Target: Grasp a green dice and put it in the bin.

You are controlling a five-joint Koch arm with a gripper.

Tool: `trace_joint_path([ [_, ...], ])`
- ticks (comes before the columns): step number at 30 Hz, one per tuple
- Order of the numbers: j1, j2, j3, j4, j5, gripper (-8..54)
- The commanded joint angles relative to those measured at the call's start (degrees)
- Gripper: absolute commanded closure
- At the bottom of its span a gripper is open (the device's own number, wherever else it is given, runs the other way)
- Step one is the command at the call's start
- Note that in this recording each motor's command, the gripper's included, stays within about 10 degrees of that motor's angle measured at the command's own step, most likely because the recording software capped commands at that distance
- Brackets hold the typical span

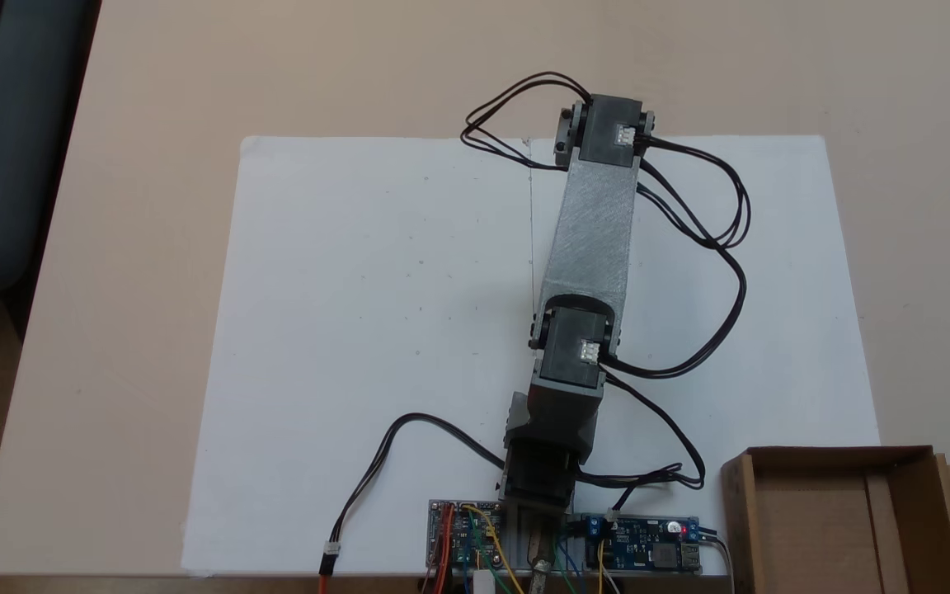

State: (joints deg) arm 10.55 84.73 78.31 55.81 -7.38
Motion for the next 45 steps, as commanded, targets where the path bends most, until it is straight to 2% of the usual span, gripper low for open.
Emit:
trace_joint_path([
  [1,1.14,-0.09,-4.22,6.42,-4.04,-2.8],
  [17,0.79,-10.46,-11.6,9.4,-3.43,-2.7],
  [45,1.58,-16.17,-16.88,18.19,-4.48,-2.9],
])
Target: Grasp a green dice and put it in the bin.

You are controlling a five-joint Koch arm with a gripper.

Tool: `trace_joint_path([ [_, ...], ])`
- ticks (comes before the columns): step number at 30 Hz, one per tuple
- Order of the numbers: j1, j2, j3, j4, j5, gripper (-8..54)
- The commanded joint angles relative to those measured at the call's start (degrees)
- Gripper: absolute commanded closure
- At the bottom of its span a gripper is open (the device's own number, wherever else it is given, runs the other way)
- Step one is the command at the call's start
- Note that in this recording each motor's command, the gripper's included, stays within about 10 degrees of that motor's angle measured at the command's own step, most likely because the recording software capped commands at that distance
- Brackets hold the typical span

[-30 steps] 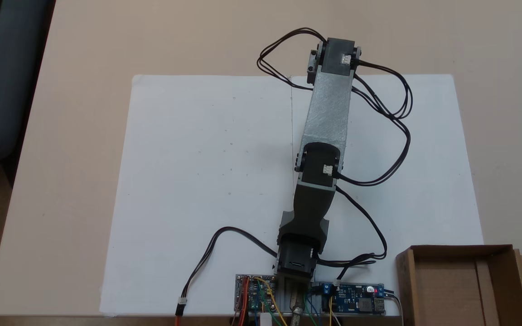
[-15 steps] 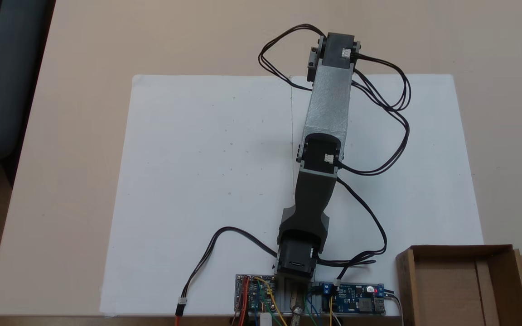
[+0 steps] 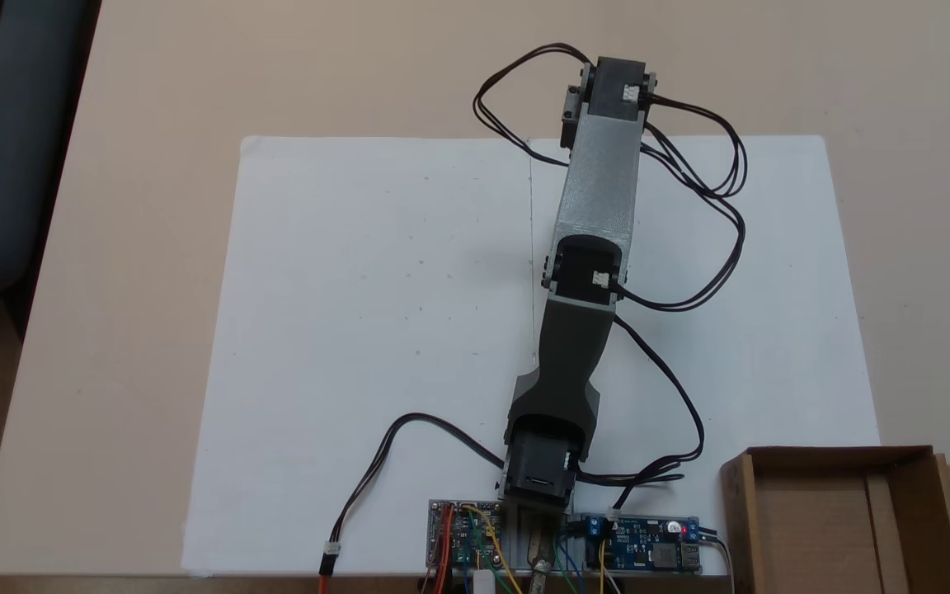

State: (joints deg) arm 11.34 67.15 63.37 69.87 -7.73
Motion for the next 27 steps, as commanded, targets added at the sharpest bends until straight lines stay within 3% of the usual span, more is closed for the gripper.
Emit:
trace_joint_path([
  [1,0.79,1.41,-1.85,4.04,-4.22,-2.9],
  [27,-1.76,1.23,6.68,-7.38,-3.69,-2.9],
])
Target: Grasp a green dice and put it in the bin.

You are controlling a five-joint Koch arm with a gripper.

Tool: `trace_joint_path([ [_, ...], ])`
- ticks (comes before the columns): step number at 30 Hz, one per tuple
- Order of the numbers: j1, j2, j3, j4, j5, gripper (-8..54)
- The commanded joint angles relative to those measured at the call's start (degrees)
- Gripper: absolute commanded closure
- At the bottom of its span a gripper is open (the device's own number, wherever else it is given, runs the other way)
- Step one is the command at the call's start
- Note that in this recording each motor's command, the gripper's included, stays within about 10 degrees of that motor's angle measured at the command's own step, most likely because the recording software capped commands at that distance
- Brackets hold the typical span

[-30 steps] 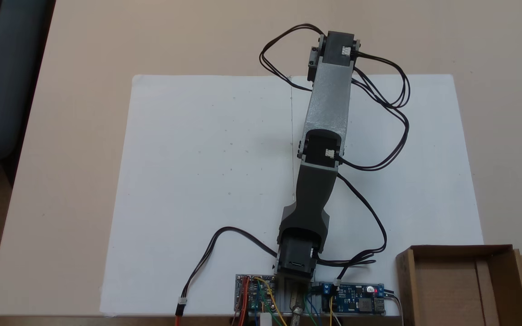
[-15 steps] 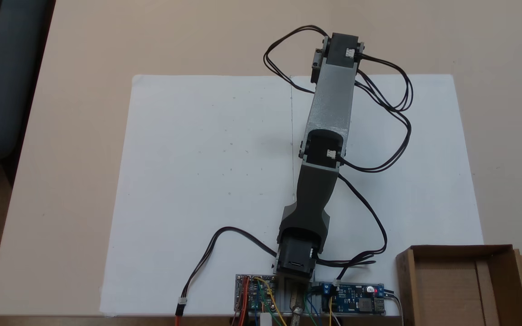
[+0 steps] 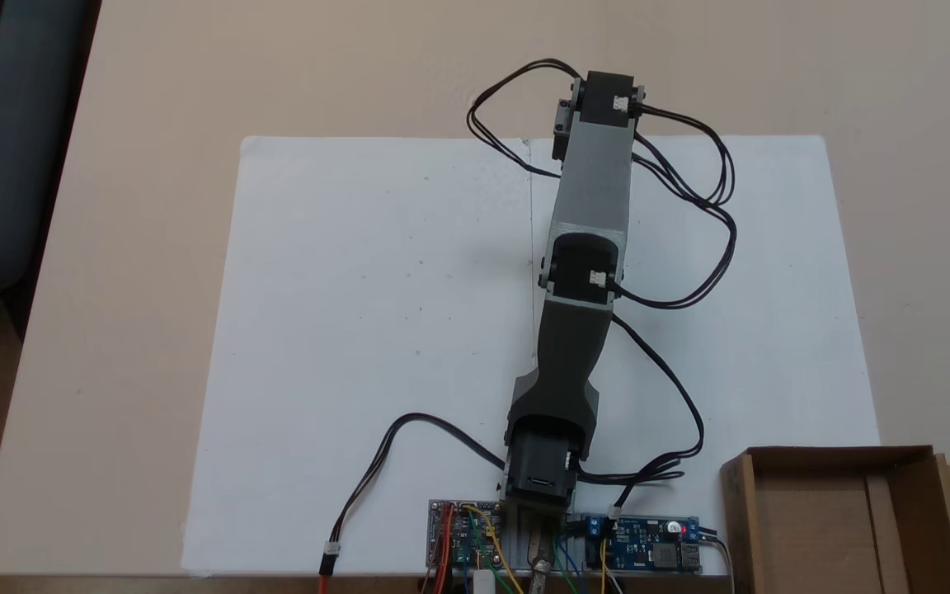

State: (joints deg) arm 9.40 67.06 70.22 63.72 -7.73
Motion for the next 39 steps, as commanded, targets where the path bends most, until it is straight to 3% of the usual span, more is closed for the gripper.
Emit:
trace_joint_path([
  [1,0.09,1.32,-0.18,-1.41,-3.6,-2.9],
  [39,2.37,-1.93,9.14,-16.35,-3.08,-2.1],
])
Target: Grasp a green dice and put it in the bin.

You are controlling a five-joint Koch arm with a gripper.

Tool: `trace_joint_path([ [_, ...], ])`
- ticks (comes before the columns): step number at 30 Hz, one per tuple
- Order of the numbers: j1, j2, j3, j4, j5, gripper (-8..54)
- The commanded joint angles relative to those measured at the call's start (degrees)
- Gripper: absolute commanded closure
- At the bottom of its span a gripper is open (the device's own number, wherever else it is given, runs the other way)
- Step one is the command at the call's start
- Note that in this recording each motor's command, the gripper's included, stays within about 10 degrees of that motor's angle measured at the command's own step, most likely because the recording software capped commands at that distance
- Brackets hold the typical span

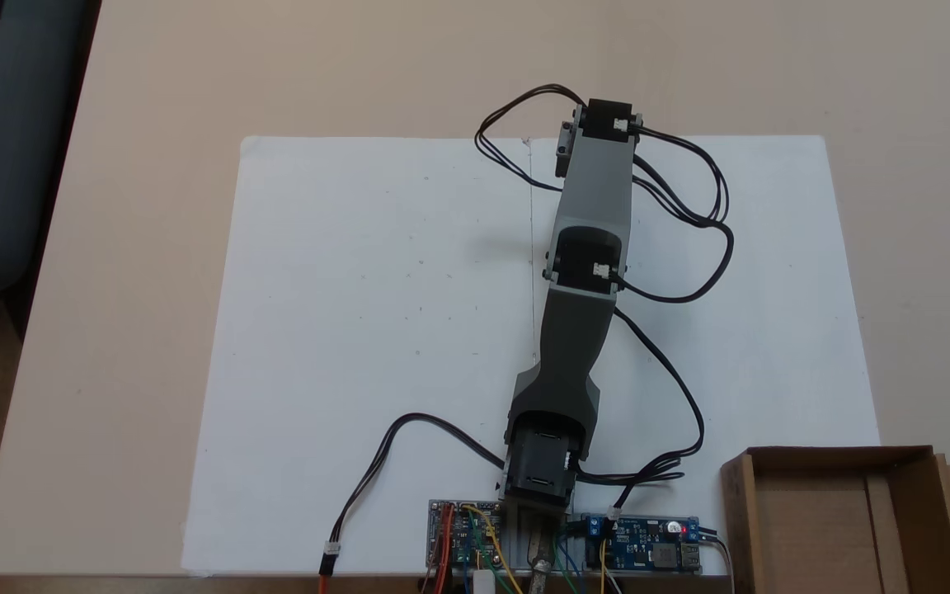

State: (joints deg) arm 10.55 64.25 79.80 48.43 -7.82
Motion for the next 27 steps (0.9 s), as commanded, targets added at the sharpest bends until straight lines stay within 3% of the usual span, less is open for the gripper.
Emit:
trace_joint_path([
  [1,1.23,0.62,-0.44,-1.14,-2.99,-2.1],
  [27,2.37,-1.49,1.23,-6.42,-2.2,1.4],
])
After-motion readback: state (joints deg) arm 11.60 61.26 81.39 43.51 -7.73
